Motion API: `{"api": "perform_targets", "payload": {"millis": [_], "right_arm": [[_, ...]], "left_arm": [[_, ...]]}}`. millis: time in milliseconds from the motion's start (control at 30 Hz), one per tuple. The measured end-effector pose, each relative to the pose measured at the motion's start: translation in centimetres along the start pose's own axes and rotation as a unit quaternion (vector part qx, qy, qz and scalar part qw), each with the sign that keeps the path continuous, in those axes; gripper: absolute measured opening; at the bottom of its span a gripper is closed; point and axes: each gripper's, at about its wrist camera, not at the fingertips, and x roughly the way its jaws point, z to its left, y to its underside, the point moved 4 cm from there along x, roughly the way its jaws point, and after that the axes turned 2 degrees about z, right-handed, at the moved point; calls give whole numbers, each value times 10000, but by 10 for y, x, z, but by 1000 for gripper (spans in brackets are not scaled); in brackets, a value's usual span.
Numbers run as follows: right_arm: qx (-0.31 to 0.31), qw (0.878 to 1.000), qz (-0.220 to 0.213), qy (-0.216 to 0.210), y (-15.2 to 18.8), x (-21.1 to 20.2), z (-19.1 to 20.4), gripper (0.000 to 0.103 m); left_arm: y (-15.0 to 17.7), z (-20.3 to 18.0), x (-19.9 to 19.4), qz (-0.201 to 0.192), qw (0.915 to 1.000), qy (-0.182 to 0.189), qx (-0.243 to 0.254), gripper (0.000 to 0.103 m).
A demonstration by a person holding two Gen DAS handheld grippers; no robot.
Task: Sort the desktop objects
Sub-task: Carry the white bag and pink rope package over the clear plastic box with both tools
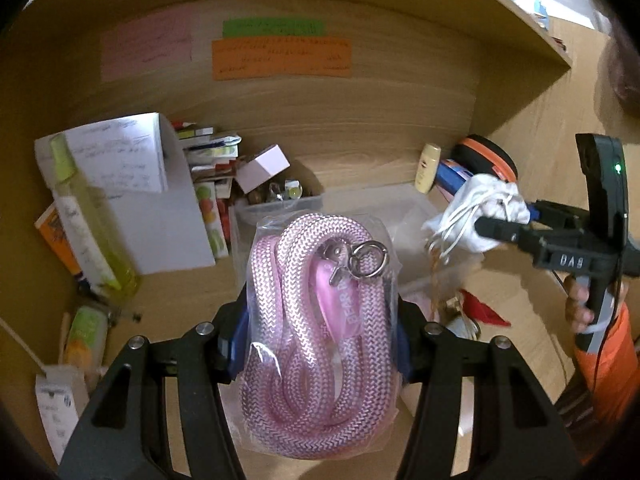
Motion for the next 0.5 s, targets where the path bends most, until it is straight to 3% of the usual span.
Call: {"api": "perform_targets", "payload": {"millis": [500], "right_arm": [[-387,9983,428,87,-10,66,14,55]], "left_arm": [[-19,-1,78,667,9976,-23,208,56]]}}
